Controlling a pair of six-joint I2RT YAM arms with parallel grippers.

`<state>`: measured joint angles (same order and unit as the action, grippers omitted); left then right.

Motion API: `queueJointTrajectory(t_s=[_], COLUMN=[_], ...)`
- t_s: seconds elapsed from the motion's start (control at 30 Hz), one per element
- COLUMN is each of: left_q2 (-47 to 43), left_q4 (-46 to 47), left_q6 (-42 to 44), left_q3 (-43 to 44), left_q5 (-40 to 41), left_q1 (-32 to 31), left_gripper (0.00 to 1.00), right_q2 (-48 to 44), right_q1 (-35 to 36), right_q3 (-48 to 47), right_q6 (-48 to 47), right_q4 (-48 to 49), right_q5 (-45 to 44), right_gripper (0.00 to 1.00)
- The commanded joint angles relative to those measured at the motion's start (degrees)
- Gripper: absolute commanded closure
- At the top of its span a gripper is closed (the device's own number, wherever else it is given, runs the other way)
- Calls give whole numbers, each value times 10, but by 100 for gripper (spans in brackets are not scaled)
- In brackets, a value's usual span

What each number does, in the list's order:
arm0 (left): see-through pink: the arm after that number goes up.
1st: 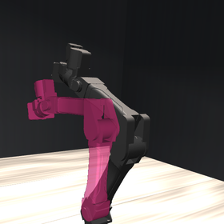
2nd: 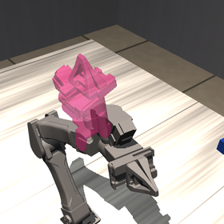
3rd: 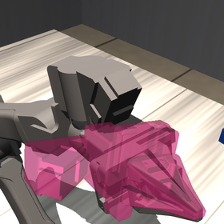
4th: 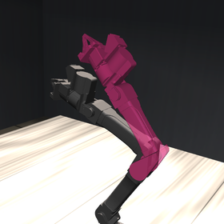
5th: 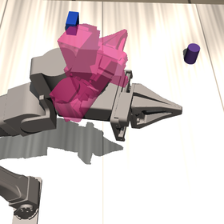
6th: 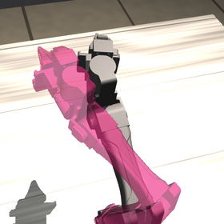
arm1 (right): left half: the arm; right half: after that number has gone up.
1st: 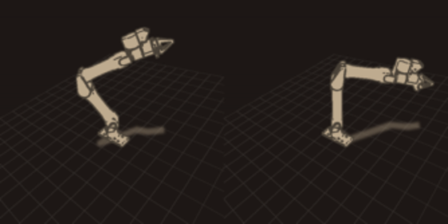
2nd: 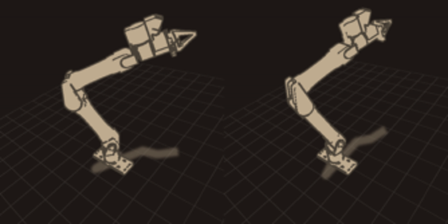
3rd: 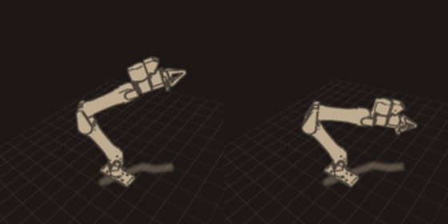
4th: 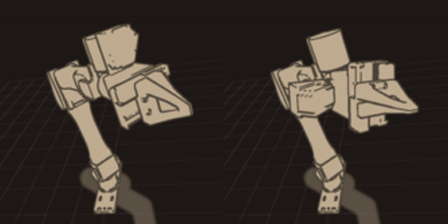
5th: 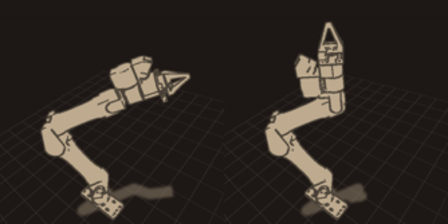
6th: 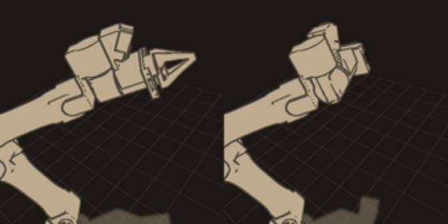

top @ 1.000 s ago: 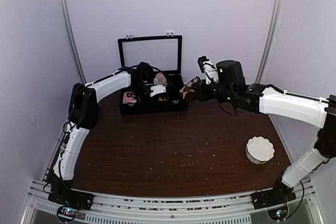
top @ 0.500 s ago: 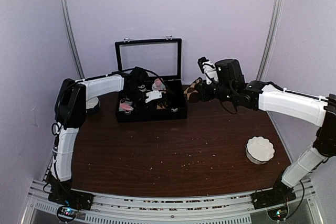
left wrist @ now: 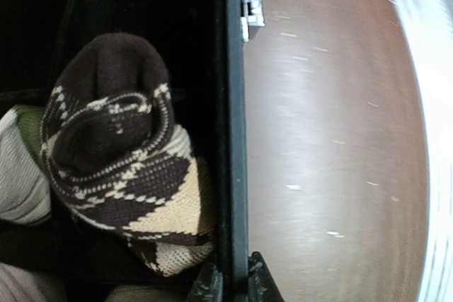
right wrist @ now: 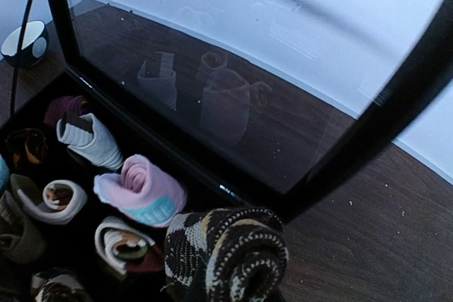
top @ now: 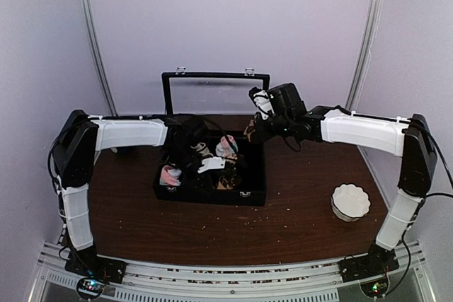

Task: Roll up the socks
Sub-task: Move the storage box to the center of the board, then place the storage box in the storage box.

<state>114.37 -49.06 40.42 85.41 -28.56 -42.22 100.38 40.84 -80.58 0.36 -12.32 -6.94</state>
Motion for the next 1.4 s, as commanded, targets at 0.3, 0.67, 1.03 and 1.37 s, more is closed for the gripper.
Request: queueJointTrajectory(t_s=[0.3, 0.67, 1.03, 1.37], left_q2=[-46, -79, -99, -138], left_q4=[-141, -262, -309, -284], left_q6=[-8, -5, 12, 0], left_q3=[29, 157, 139, 92], left_q5=[-85, -140, -164, -149], left_q1=[-13, 28, 117, 134], left_gripper=[46, 2, 2, 2], right_q2=[32, 71, 121, 130], right_q1=[14, 30, 33, 36], right_q3=[24, 26, -10, -12], right_q6=[-47, -64, -75, -64], right_q4=[-7, 4, 25, 5], right_q5=[-69, -72, -90, -51], right_gripper=[100, 100, 100, 60])
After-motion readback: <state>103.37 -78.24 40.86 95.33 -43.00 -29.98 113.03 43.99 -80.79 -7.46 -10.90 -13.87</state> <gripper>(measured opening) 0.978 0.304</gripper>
